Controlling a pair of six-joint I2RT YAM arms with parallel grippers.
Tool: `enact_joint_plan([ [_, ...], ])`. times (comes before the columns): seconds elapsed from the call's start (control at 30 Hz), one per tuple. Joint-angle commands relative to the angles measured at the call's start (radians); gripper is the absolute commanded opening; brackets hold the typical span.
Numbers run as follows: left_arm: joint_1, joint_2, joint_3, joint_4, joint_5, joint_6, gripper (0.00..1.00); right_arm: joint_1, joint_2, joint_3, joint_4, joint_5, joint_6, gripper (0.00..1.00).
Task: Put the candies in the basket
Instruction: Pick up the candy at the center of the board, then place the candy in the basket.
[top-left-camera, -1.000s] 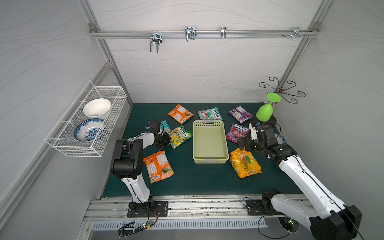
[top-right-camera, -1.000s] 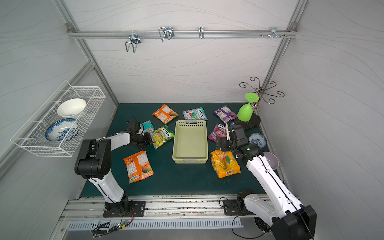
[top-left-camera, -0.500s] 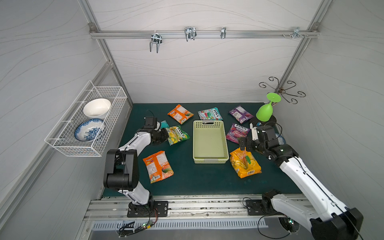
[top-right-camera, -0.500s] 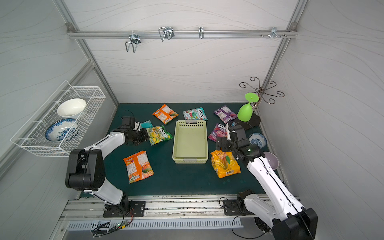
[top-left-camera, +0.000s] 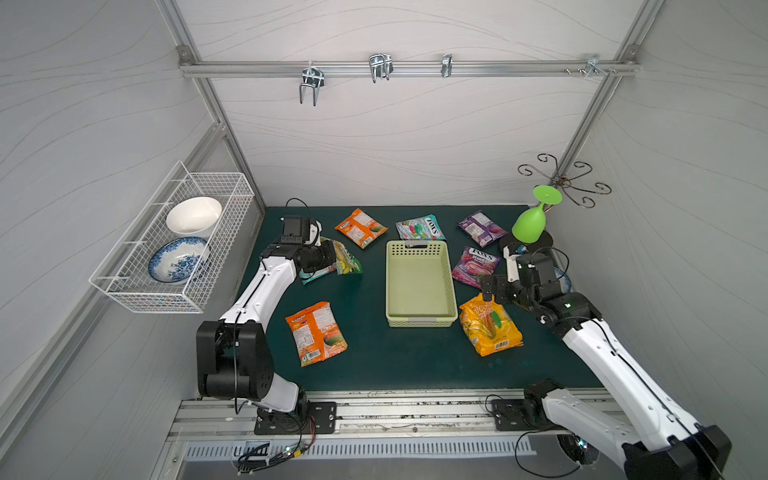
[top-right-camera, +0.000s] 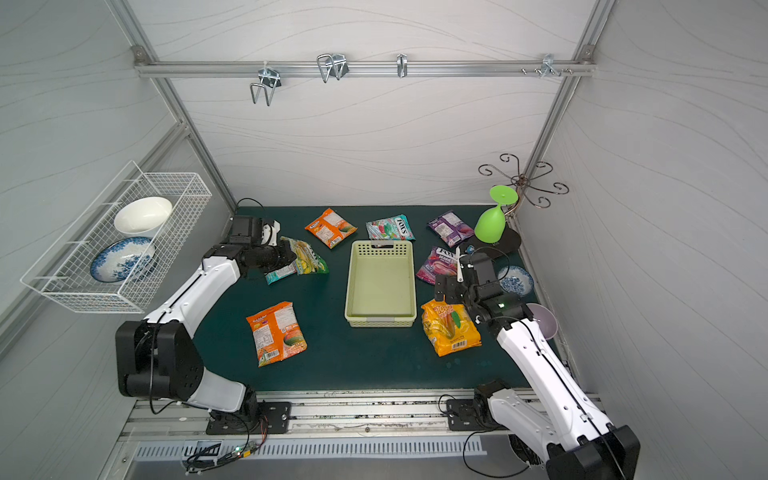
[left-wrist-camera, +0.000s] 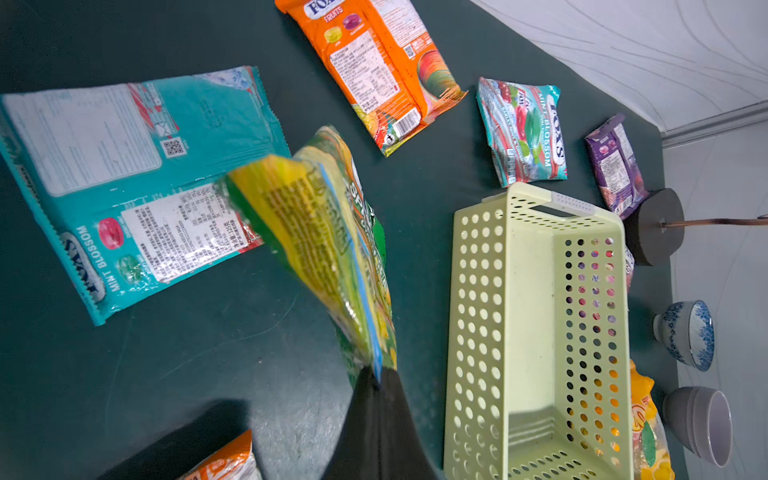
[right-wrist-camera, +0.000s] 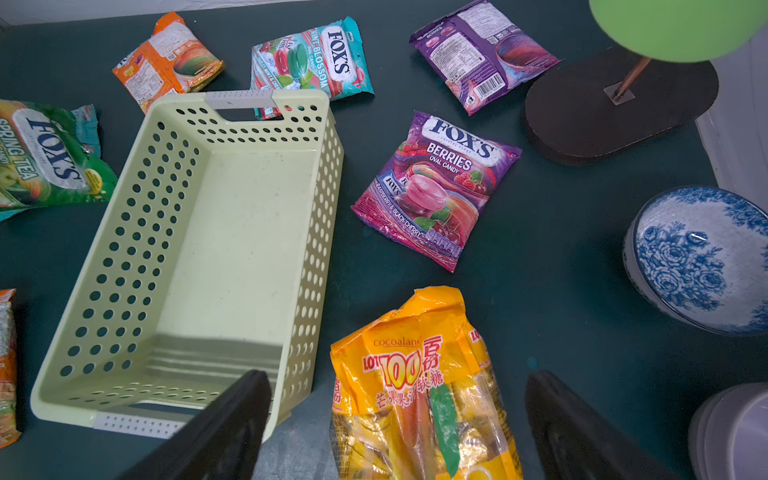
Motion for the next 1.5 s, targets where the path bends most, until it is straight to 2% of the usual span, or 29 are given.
enact_joint_plan([
  [0.0, -0.018, -0.029, 0.109, -0.035, 0.038, 0.047, 0.00, 0.002, -0.010, 0.003, -0.005, 0.032, -0.013, 0.99],
  [0.33, -0.098, -0.017, 0.264, -0.098, 0.066, 0.031, 0.00, 0.001, -0.021, -0.011, 0.008, 0.020, -0.007, 0.99],
  [0.9, -0.277, 0.146, 0.466, -0.132, 0.155, -0.057, 0.00, 0.001, -0.023, -0.009, 0.002, 0.032, -0.016, 0.99],
  [1.2, -0.393, 0.241, 0.536, -0.140, 0.139, -0.026, 0.00, -0.002, -0.005, 0.001, -0.001, 0.037, -0.022, 0.99],
  [1.47, -0.493, 0.369, 0.637, -0.187, 0.059, 0.010, 0.00, -0.005, 0.003, -0.002, 0.001, 0.029, -0.018, 0.99],
])
